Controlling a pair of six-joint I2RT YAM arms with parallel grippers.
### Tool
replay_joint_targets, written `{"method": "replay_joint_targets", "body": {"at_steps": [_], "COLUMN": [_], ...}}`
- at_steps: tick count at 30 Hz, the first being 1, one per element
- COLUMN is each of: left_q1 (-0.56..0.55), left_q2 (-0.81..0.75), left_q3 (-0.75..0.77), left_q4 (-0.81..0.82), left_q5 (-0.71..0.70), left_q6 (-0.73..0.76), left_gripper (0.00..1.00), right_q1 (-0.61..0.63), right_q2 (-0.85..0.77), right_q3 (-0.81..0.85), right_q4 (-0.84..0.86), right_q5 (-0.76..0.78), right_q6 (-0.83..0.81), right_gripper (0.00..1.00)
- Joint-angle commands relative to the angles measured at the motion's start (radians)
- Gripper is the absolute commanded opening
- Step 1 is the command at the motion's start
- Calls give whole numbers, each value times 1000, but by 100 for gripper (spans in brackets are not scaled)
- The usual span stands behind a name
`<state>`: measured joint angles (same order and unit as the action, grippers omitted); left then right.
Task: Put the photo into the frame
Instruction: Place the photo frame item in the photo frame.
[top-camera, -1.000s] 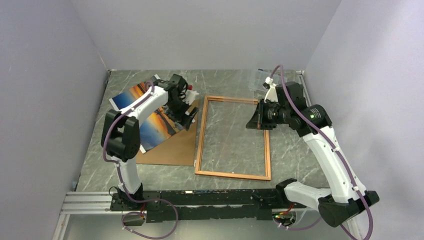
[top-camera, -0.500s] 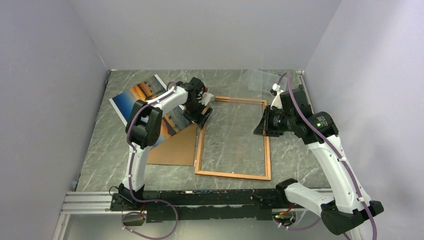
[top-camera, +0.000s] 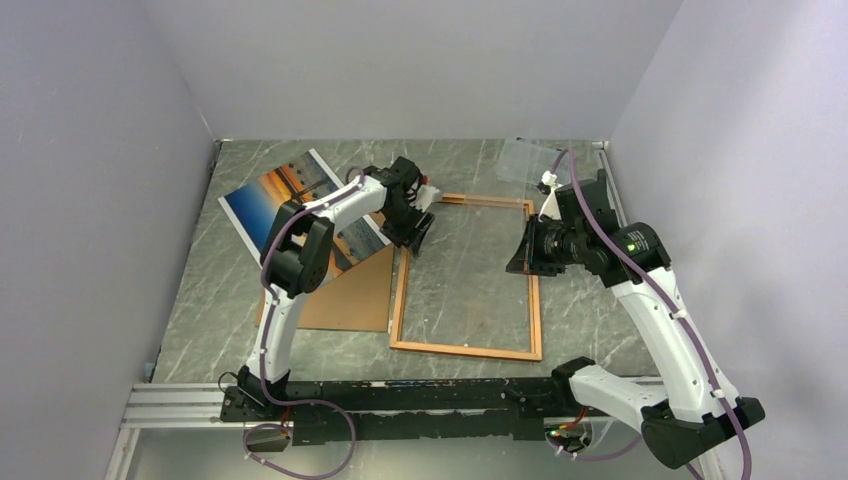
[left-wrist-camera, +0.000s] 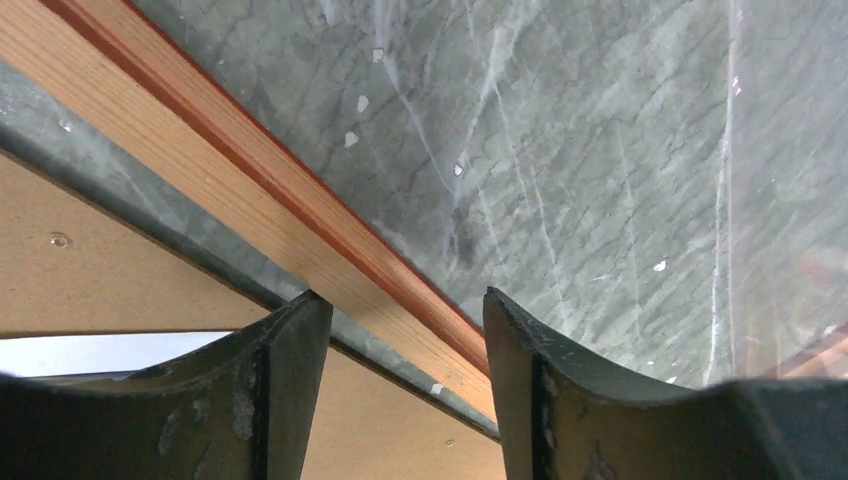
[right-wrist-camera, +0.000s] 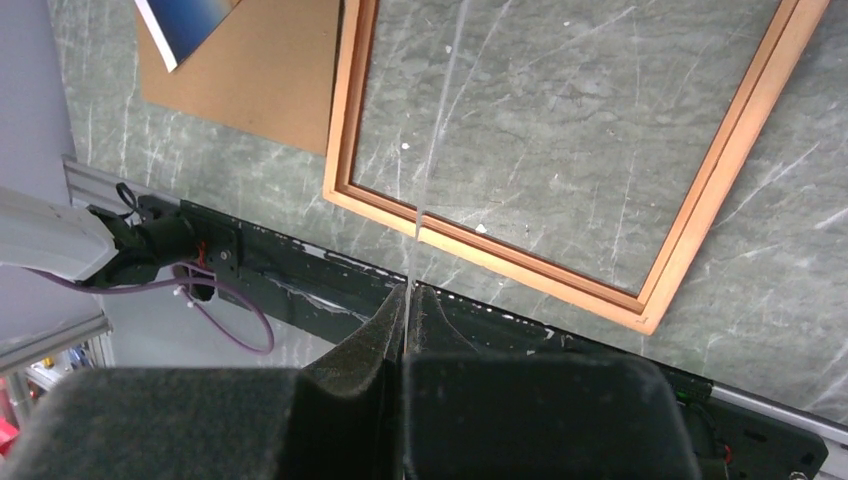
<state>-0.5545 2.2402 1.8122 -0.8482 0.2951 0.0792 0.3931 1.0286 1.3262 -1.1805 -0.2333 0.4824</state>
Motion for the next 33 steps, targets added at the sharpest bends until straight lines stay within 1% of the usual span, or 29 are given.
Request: {"method": "replay_joint_targets", "body": {"at_steps": [1, 4, 5, 9, 12, 16, 19, 22, 25, 27, 28, 29, 30, 33], "left_q1": [-2, -1, 1, 33, 78, 142, 168, 174, 175, 179, 194, 203, 211, 245], "left_q2": [38, 35, 29, -5, -29, -72, -109, -126, -142, -157, -191, -219, -233, -303], "left_q3": [-4, -18, -31, -86, -130, -197, -245, -269, -264, -246, -230, -220, -204, -135], "left_q4": [18, 30, 40, 65, 67, 71, 84, 84, 74, 52, 33, 14, 0, -80], "left_q5": [-61, -136, -162, -223, -228, -232, -239, -214, -165, -130, -71, -43, -15, 61], "left_q6": [-43, -72, -108, -141, -147, -120, -100, -111, -132, -142, -147, -145, -141, -115], "left_gripper": [56, 43, 39, 33, 30, 30, 30, 31, 36, 50, 65, 72, 79, 90], "right_q1": [-3, -4, -4, -3, -4, -1, -1, -1, -1, -1, -2, -2, -1, 1], "right_q2": [-3, 6, 9, 30, 54, 85, 110, 146, 169, 184, 206, 215, 225, 251], "right_q3": [8, 6, 4, -11, -32, -53, -58, -37, -4, 23, 54, 76, 95, 150], "right_q4": [43, 57, 64, 112, 158, 222, 262, 266, 269, 263, 254, 249, 245, 234], "right_q5": [15, 13, 12, -6, -42, -105, -138, -151, -152, -155, -153, -156, -160, -175], "right_q6": [10, 16, 17, 16, 25, 43, 47, 40, 34, 29, 25, 23, 22, 26], "right_gripper": [0, 0, 0, 0, 0, 0, 0, 0, 0, 0, 0, 0, 0, 0]}}
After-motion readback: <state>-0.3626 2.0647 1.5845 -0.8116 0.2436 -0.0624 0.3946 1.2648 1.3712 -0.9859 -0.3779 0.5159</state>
